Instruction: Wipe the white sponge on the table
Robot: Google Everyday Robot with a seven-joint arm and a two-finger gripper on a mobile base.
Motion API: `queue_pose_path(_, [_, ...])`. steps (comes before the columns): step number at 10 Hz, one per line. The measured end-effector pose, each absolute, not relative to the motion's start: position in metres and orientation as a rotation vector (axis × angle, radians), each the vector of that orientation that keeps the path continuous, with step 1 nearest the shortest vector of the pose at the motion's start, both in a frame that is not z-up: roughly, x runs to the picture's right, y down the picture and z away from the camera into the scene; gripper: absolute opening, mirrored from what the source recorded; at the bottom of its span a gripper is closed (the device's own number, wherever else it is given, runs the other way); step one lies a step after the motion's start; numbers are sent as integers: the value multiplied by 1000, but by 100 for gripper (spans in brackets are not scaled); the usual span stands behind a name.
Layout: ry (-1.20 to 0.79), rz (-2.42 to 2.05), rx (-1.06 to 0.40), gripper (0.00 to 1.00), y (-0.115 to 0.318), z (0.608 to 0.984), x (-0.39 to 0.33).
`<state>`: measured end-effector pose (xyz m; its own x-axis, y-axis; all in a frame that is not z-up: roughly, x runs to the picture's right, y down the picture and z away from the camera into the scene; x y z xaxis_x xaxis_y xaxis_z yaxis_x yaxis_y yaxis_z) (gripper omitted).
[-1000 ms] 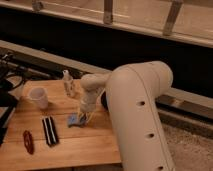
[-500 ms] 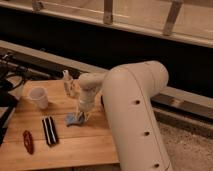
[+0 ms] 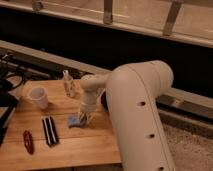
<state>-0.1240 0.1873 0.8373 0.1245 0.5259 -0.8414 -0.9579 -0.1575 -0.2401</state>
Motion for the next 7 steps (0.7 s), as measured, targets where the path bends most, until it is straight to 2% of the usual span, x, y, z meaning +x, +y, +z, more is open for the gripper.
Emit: queue_pose_path(7, [540, 1384, -1026, 0, 176, 848, -128])
